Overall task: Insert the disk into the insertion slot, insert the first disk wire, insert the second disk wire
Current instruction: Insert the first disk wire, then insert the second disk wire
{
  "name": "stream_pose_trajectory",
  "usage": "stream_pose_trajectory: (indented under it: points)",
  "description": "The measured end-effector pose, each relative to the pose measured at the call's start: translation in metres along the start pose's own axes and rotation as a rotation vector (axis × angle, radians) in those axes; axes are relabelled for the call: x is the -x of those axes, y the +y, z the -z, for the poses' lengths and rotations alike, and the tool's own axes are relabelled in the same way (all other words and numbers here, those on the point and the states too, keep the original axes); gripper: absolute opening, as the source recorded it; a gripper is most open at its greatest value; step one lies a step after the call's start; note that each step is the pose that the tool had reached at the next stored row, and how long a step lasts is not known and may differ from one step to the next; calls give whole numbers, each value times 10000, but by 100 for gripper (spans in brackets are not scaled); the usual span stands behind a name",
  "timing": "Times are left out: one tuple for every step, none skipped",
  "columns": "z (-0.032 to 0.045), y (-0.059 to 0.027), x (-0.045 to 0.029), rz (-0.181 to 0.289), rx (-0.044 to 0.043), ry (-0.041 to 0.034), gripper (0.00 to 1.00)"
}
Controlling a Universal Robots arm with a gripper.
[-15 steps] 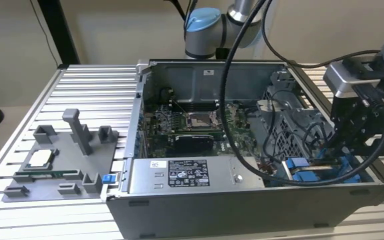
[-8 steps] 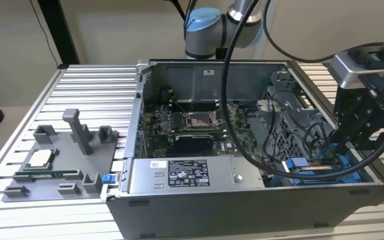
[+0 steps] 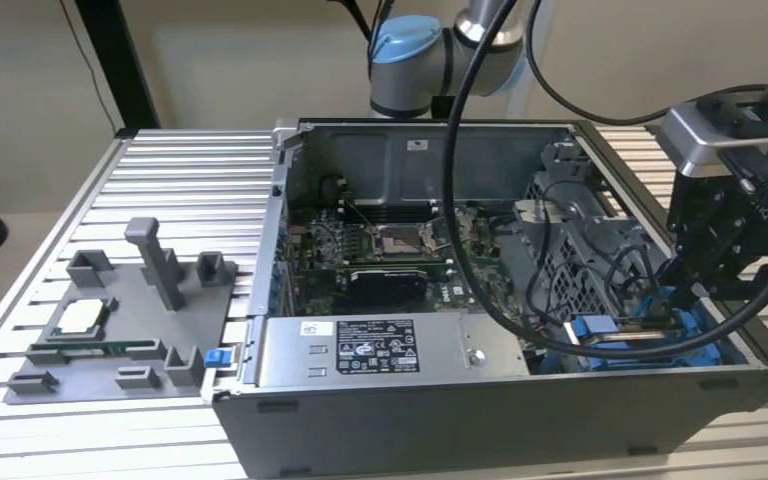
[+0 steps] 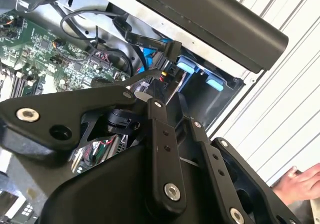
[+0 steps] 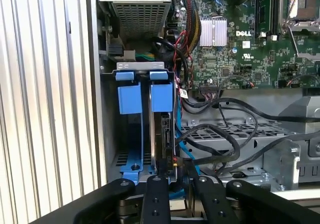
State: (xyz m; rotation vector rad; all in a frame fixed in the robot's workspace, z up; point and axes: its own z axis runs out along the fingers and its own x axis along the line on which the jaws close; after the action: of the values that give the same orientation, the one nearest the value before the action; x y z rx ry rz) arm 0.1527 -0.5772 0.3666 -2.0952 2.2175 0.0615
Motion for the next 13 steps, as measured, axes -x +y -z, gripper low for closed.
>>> stream_pose_trajectory:
  points:
    - [0, 0, 0, 0, 0, -1, 100]
    - [1, 0, 0, 0, 0, 0, 100]
    - [1, 0, 0, 0, 0, 0, 100]
    - [1, 0, 0, 0, 0, 0, 100]
    - [2, 0, 0, 0, 0, 0, 100]
    - [3, -6, 1, 1, 1, 3, 100]
    - [3, -16, 1, 1, 6, 5, 100]
    - [2, -31, 2, -1, 18, 4, 100]
    - [0, -54, 3, -3, 43, 3, 100]
    - [-1, -75, 4, -6, 74, 6, 100]
    - [-1, -94, 6, -9, 106, 7, 100]
    - [1, -113, 7, -13, 146, 8, 100]
    - [6, -127, 8, -17, 189, 11, 100]
